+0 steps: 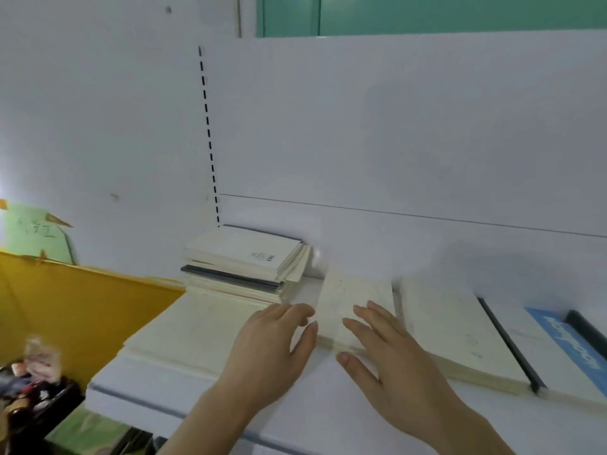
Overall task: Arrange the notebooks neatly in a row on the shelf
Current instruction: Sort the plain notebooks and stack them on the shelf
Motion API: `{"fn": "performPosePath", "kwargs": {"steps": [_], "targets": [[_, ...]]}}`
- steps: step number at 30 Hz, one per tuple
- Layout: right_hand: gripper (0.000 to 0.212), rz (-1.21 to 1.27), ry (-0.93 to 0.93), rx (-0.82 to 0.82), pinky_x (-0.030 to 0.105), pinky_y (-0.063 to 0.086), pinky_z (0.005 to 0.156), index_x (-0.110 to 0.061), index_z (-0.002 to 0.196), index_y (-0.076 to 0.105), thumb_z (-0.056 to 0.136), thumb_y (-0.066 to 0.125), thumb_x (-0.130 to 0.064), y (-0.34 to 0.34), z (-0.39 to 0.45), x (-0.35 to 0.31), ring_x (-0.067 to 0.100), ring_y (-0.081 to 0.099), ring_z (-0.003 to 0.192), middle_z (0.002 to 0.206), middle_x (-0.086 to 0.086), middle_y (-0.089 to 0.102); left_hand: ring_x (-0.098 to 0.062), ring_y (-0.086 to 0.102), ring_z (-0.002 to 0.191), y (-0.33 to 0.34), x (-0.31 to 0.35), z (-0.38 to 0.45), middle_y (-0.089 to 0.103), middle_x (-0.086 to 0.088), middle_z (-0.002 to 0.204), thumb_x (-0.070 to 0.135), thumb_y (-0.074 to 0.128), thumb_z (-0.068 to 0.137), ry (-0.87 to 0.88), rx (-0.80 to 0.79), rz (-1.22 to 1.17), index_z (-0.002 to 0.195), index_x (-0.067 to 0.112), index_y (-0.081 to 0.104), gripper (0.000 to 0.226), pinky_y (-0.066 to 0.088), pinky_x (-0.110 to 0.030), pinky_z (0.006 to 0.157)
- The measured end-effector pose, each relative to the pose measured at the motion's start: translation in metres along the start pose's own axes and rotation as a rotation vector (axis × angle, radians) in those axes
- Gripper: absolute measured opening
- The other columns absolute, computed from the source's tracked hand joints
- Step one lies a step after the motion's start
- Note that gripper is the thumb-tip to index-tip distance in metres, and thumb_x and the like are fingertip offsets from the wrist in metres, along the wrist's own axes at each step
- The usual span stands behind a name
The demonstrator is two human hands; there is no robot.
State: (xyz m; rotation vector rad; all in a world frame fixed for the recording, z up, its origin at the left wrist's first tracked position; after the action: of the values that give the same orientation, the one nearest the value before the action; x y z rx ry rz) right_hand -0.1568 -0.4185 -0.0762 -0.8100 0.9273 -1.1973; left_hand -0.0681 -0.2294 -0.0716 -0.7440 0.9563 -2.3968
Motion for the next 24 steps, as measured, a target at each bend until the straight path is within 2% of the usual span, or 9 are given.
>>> {"fn": "performPosePath", "kwargs": {"steps": [3,5,7,10,13,16,18,21,24], "targets": [[0.072,0.025,-0.020,-0.077,0.022,0.003,0.118,-0.032,0.150,0.028,0.090,0.017,-0.070,0.017,0.016,-0.052,0.001,-0.006,0.146,0.159,-0.016,0.014,-0.009,0.064,0.085,-0.028,-0.052,-0.024,0.070,0.013,0.094,0.037,0.044,0.096,-0.044,0.055,0.079,0.105,0.026,0.067,0.027,0.052,-0.028,0.073],[0.075,0.060,-0.012,-0.139,0.024,0.002,0.119,-0.031,0.152,0.022,0.090,0.023,-0.072,0.031,0.026,-0.086,0.002,-0.008,0.146,0.160,-0.015,0.009,-0.012,0.063,0.098,-0.048,-0.087,-0.037,0.070,0.012,0.108,0.035,0.048,0.098,-0.156,-0.008,0.157,0.113,0.027,0.066,0.025,0.051,-0.030,0.084],[0.082,0.085,-0.010,-0.195,0.026,0.004,0.119,-0.030,0.152,0.021,0.086,0.031,-0.076,0.045,0.035,-0.114,0.005,-0.005,0.146,0.160,-0.013,0.008,-0.014,0.057,0.116,-0.063,-0.120,-0.052,0.063,0.014,0.123,0.048,0.043,0.098,-0.264,-0.133,0.265,0.121,0.032,0.064,0.034,0.045,-0.033,0.098],[0.077,0.095,-0.021,-0.213,0.016,0.012,0.112,-0.026,0.148,0.034,0.085,0.046,-0.070,0.062,0.046,-0.144,0.007,0.017,0.142,0.152,-0.011,0.027,-0.016,0.048,0.129,-0.081,-0.152,-0.071,0.055,0.016,0.132,0.073,0.029,0.090,-0.244,-0.299,0.322,0.124,0.037,0.061,0.059,0.036,-0.039,0.109],[0.056,0.128,0.014,-0.165,0.008,0.021,0.101,-0.025,0.138,0.051,0.092,0.048,-0.058,0.065,0.050,-0.155,0.003,0.033,0.131,0.139,-0.016,0.042,-0.014,0.032,0.141,-0.088,-0.167,-0.081,0.041,0.016,0.148,0.074,0.027,0.091,-0.154,-0.390,0.266,0.139,0.038,0.047,0.063,0.025,-0.038,0.117],[0.049,0.081,0.049,-0.198,0.012,0.025,0.104,-0.029,0.136,0.052,0.096,0.044,-0.055,0.060,0.051,-0.160,0.000,0.037,0.129,0.141,-0.017,0.045,-0.008,0.030,0.140,-0.095,-0.175,-0.080,0.040,0.020,0.147,0.068,0.029,0.096,-0.123,-0.359,0.207,0.138,0.040,0.047,0.054,0.024,-0.034,0.117],[0.045,0.031,0.065,-0.206,0.021,0.037,0.102,-0.027,0.130,0.054,0.097,0.041,-0.055,0.057,0.053,-0.165,0.005,0.046,0.121,0.132,-0.014,0.054,-0.007,0.035,0.137,-0.097,-0.178,-0.080,0.044,0.021,0.142,0.067,0.032,0.096,-0.123,-0.328,0.161,0.134,0.039,0.051,0.051,0.027,-0.032,0.116],[0.041,-0.029,0.071,-0.149,0.030,0.048,0.084,-0.025,0.111,0.060,0.098,0.034,-0.054,0.058,0.054,-0.171,0.010,0.058,0.097,0.106,-0.010,0.065,-0.012,0.042,0.135,-0.095,-0.177,-0.085,0.051,0.017,0.137,0.072,0.024,0.091,-0.131,-0.250,0.092,0.131,0.035,0.056,0.063,0.029,-0.035,0.116],[0.050,-0.101,0.056,0.021,0.028,0.049,0.064,-0.031,0.103,0.060,0.098,0.017,-0.057,0.059,0.048,-0.172,0.009,0.060,0.072,0.084,-0.012,0.066,-0.016,0.028,0.146,-0.098,-0.167,-0.089,0.040,0.009,0.152,0.073,0.027,0.091,-0.166,-0.005,0.019,0.144,0.029,0.044,0.070,0.023,-0.040,0.121]]}}
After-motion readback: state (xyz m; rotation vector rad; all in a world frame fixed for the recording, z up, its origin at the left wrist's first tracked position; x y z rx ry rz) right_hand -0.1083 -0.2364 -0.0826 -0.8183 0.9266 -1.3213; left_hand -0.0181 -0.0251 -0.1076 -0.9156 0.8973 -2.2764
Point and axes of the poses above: each hand's wrist, its own z-axis towards the middle knuckle, its own y-axis out of the palm, x = y × z, the point moved 1 cm from there along z, towards the middle knuckle
